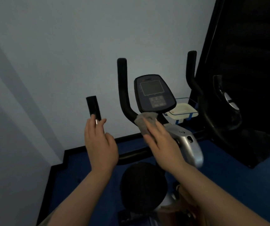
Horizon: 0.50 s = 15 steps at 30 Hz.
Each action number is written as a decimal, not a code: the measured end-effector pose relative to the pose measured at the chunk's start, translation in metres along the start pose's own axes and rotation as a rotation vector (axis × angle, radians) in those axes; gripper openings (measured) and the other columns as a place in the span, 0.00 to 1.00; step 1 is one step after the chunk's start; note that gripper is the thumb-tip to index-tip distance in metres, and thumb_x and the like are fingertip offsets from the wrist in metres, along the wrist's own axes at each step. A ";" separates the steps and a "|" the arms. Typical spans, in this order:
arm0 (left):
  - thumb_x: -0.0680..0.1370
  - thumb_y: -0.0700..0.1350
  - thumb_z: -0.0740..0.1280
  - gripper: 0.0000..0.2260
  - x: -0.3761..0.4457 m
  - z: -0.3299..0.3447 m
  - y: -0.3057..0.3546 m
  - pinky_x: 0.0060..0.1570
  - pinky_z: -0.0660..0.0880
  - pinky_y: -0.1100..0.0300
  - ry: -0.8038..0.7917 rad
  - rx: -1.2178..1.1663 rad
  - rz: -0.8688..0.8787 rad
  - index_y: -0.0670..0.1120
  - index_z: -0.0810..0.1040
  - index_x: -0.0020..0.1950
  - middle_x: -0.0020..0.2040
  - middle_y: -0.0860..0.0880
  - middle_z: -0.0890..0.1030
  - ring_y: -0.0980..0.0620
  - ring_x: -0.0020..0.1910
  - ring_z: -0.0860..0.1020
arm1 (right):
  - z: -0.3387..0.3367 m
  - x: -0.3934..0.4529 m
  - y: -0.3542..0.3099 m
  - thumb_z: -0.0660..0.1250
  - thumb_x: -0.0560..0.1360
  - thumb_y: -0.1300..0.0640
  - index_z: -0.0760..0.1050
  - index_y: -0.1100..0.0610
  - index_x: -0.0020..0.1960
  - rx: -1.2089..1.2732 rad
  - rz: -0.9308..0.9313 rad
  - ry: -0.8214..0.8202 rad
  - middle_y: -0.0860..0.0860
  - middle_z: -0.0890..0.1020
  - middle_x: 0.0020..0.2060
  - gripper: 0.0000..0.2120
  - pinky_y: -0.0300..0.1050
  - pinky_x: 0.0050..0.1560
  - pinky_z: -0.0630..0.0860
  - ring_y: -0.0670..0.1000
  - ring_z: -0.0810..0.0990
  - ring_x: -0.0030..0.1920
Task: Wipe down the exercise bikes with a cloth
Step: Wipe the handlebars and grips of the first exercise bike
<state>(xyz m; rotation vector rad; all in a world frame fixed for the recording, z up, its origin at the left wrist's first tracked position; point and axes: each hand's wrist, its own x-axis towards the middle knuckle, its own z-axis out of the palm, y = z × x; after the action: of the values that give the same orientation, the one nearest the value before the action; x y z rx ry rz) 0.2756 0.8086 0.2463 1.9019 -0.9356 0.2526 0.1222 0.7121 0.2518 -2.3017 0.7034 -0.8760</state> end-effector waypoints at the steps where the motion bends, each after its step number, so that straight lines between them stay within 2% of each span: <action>1: 0.79 0.33 0.57 0.20 0.000 0.001 0.000 0.75 0.57 0.49 0.001 -0.014 -0.010 0.43 0.70 0.70 0.78 0.46 0.59 0.50 0.76 0.56 | -0.002 0.000 0.002 0.58 0.82 0.50 0.56 0.39 0.76 -0.001 -0.006 -0.007 0.41 0.64 0.68 0.25 0.32 0.60 0.66 0.37 0.63 0.63; 2: 0.79 0.33 0.57 0.20 0.001 0.001 0.001 0.74 0.58 0.49 0.000 -0.014 -0.021 0.44 0.69 0.70 0.78 0.47 0.58 0.50 0.76 0.56 | -0.002 0.007 0.001 0.58 0.82 0.50 0.55 0.39 0.76 -0.029 -0.013 -0.031 0.41 0.64 0.67 0.25 0.30 0.58 0.65 0.35 0.61 0.61; 3: 0.79 0.33 0.58 0.20 0.001 0.001 0.001 0.73 0.59 0.50 -0.002 -0.005 -0.030 0.45 0.70 0.70 0.78 0.48 0.57 0.51 0.76 0.56 | -0.002 0.018 -0.002 0.58 0.82 0.51 0.54 0.39 0.77 -0.073 -0.019 -0.060 0.44 0.64 0.68 0.25 0.33 0.57 0.66 0.36 0.62 0.62; 5: 0.79 0.33 0.58 0.19 0.000 0.001 0.002 0.72 0.60 0.54 -0.012 0.026 -0.028 0.45 0.71 0.69 0.78 0.48 0.57 0.51 0.76 0.56 | 0.003 0.041 -0.010 0.57 0.82 0.50 0.52 0.40 0.77 -0.181 -0.006 -0.091 0.50 0.65 0.71 0.26 0.45 0.59 0.70 0.47 0.67 0.65; 6: 0.79 0.34 0.59 0.19 0.000 0.001 0.002 0.72 0.59 0.56 -0.019 0.041 -0.020 0.45 0.71 0.69 0.78 0.48 0.57 0.50 0.76 0.56 | 0.004 0.049 -0.014 0.57 0.82 0.49 0.52 0.41 0.77 -0.212 -0.002 -0.095 0.51 0.65 0.71 0.26 0.47 0.59 0.71 0.50 0.69 0.65; 10: 0.80 0.34 0.58 0.18 0.001 0.000 0.001 0.73 0.56 0.58 -0.029 0.061 -0.014 0.44 0.70 0.70 0.78 0.48 0.57 0.51 0.76 0.55 | 0.006 0.035 -0.009 0.58 0.82 0.50 0.54 0.43 0.77 -0.207 -0.010 -0.044 0.51 0.68 0.70 0.26 0.46 0.56 0.72 0.52 0.72 0.62; 13: 0.80 0.34 0.58 0.18 0.000 0.001 0.002 0.73 0.58 0.57 -0.004 0.046 -0.011 0.44 0.71 0.69 0.78 0.48 0.57 0.51 0.76 0.55 | 0.003 0.005 -0.001 0.59 0.81 0.54 0.57 0.43 0.77 -0.169 -0.044 0.059 0.51 0.70 0.67 0.26 0.41 0.52 0.70 0.50 0.73 0.59; 15: 0.79 0.34 0.59 0.17 0.001 0.002 0.003 0.70 0.59 0.59 0.005 0.048 -0.014 0.45 0.73 0.66 0.78 0.49 0.58 0.52 0.76 0.56 | 0.000 0.010 -0.001 0.59 0.81 0.53 0.58 0.44 0.77 -0.184 -0.044 0.045 0.52 0.72 0.65 0.25 0.41 0.50 0.69 0.50 0.74 0.58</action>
<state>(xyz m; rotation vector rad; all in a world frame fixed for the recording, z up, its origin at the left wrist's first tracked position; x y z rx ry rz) 0.2735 0.8060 0.2477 1.9503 -0.9202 0.2741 0.1290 0.7061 0.2564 -2.4742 0.7849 -0.9195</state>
